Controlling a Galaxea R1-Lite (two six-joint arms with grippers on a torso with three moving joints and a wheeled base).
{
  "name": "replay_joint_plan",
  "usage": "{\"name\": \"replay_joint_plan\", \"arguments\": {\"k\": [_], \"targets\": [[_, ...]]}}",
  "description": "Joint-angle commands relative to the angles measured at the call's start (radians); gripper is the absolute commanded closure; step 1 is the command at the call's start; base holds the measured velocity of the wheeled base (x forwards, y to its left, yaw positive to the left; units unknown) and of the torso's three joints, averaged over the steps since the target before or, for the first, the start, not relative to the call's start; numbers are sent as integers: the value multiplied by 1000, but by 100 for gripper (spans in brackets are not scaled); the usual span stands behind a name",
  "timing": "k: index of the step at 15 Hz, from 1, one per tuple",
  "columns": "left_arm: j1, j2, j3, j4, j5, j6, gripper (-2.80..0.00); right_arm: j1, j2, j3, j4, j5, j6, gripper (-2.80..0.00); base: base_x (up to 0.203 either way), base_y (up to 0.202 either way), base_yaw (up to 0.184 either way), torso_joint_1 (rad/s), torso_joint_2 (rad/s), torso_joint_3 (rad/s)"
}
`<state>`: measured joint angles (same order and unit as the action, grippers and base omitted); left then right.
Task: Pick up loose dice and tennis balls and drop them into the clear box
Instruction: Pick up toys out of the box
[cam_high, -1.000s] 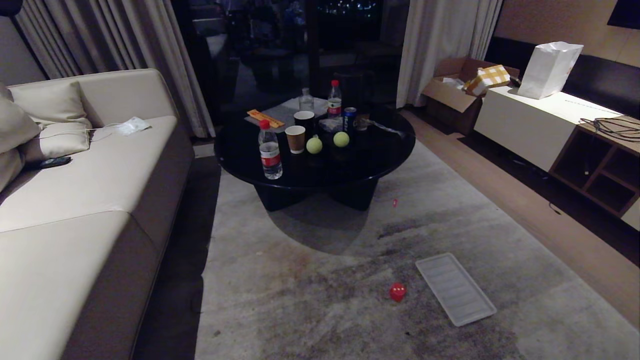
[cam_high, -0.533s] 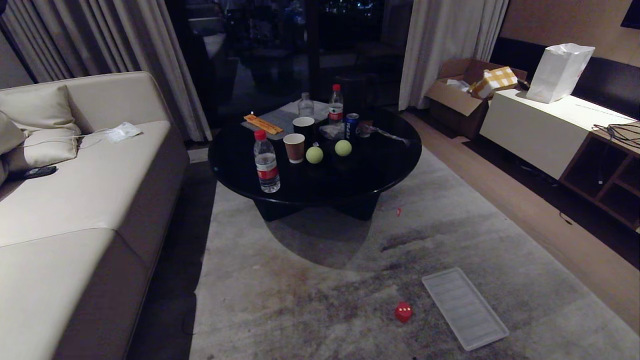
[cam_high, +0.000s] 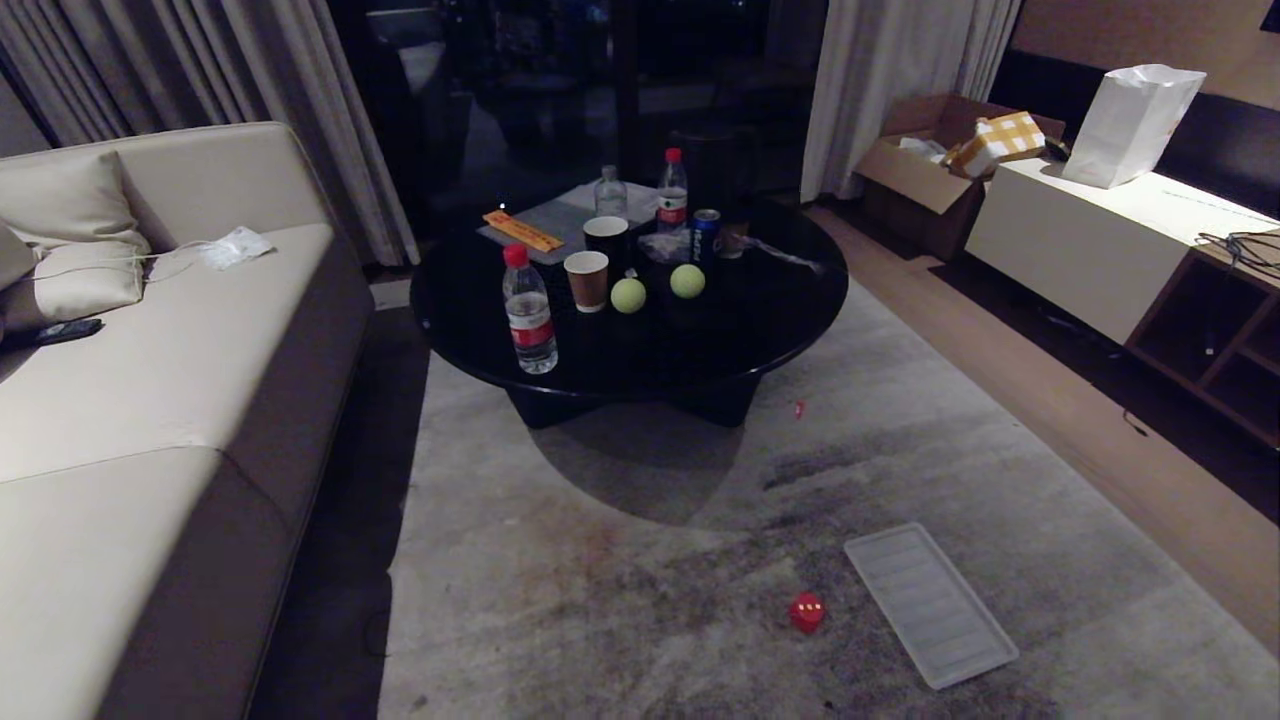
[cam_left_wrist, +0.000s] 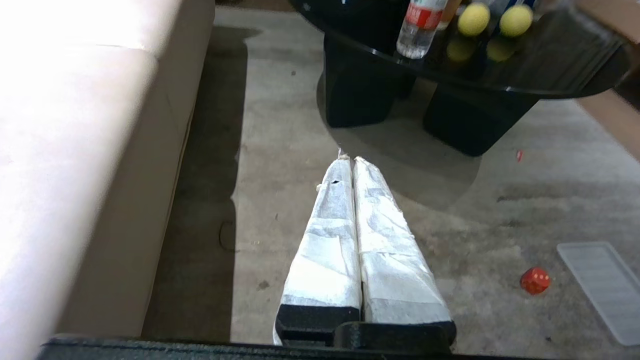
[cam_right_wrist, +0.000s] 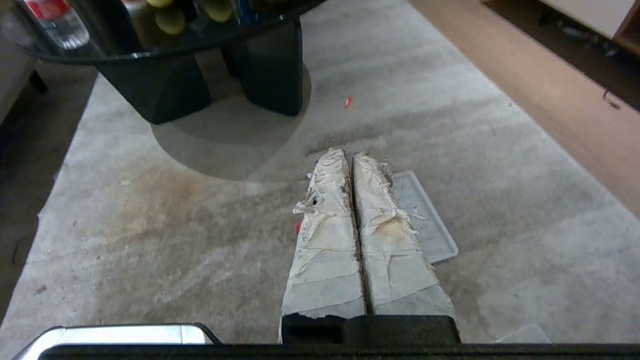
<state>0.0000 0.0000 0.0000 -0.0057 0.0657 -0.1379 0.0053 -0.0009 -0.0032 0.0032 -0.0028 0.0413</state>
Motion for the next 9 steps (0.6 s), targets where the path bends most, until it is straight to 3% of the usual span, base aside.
{"name": "replay_joint_plan", "arguments": {"k": [1, 5, 9], "targets": [[-1, 2, 2, 3, -2, 18, 0, 1, 1, 0, 0, 0, 0, 0, 0, 0, 0, -2, 3, -189], [0, 2, 2, 6, -36, 154, 0, 1, 2, -1, 0, 0, 2, 0, 0, 0, 0, 5, 2, -192], [0, 2, 2, 6, -44, 165, 0, 1, 1, 0, 0, 0, 2, 0, 0, 0, 0, 2, 4, -198]]}}
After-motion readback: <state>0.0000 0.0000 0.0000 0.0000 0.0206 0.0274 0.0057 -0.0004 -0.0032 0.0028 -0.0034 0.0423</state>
